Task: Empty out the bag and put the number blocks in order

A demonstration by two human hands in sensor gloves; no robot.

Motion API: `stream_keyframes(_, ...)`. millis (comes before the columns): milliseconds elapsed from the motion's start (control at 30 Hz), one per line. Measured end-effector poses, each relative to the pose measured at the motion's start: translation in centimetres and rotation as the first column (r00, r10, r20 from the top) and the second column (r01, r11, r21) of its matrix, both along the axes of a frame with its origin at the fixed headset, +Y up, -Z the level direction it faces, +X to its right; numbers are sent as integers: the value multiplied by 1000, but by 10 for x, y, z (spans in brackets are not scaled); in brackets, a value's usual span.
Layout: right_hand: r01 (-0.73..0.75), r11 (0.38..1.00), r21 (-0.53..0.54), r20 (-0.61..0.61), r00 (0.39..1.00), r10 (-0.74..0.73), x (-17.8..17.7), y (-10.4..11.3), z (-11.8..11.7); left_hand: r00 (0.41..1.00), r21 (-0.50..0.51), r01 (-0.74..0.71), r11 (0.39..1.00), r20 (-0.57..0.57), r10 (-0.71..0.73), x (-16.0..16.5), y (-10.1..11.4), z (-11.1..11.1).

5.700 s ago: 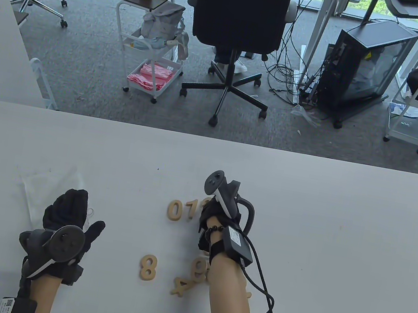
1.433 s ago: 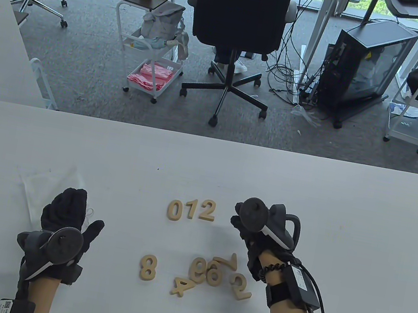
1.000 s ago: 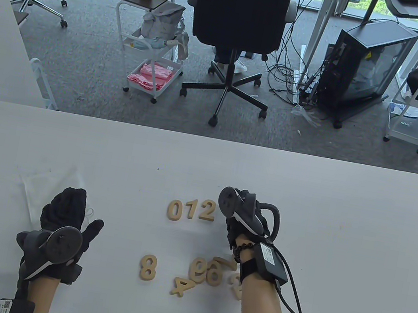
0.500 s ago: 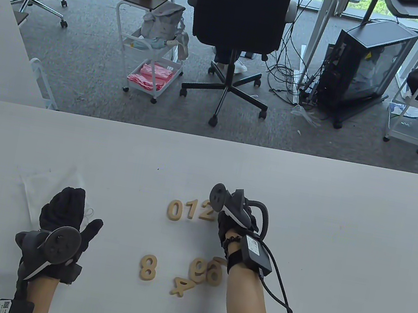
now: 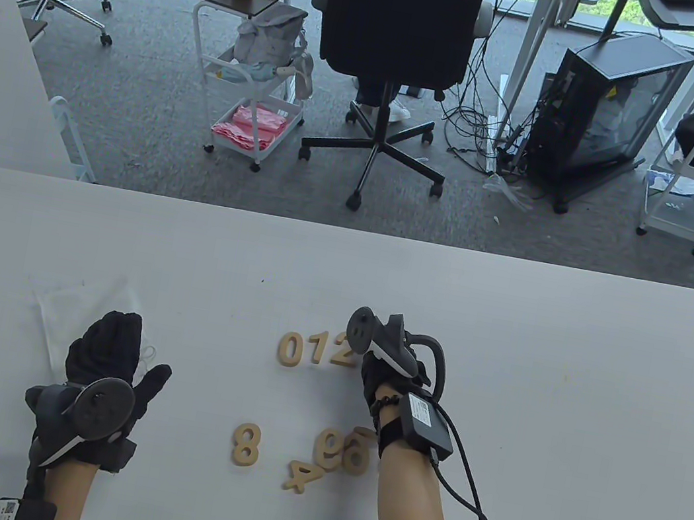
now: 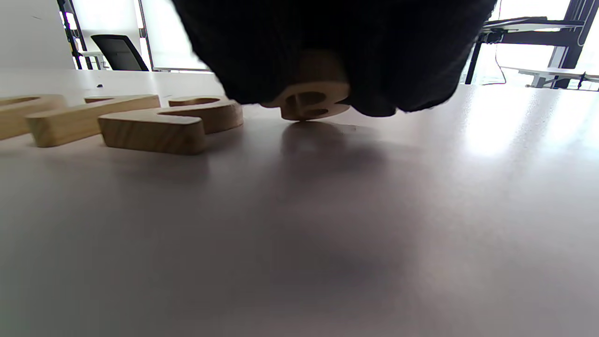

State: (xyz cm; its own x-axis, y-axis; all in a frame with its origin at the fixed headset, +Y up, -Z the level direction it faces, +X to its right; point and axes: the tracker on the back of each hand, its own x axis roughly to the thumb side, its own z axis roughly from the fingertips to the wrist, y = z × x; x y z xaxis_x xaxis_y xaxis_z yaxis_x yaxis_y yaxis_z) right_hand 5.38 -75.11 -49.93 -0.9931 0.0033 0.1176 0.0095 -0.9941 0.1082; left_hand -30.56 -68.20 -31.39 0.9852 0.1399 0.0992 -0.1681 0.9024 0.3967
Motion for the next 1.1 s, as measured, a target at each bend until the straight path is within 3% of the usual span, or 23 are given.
stream_keyframes(67, -8, 998, -55, -21, 1000, 7, -1, -4, -1, 1000, 1, -2, 1000, -1, 2, 0, 0, 0)
stream_keyframes(267, -6, 996, -90, -23, 1000, 4, -2, -5, 0, 1000, 0, -4, 1000, -3, 4, 0, 0, 1)
stream_keyframes(767, 26, 999, -31, -25, 999, -26, 8, 11, 2, 1000, 5, -10, 1000, -7, 10, -1, 1, 1)
stream_keyframes(900, 77, 997, -25, -82, 994, -79, 4, 25, 14, 1000, 4, -8, 1000, -4, 8, -1, 1, 1)
stream_keyframes(1100, 140, 990, -6, -255, 957, -137, -7, 57, 61, 1000, -1, 3, 1000, 7, -3, 1, 1, 1)
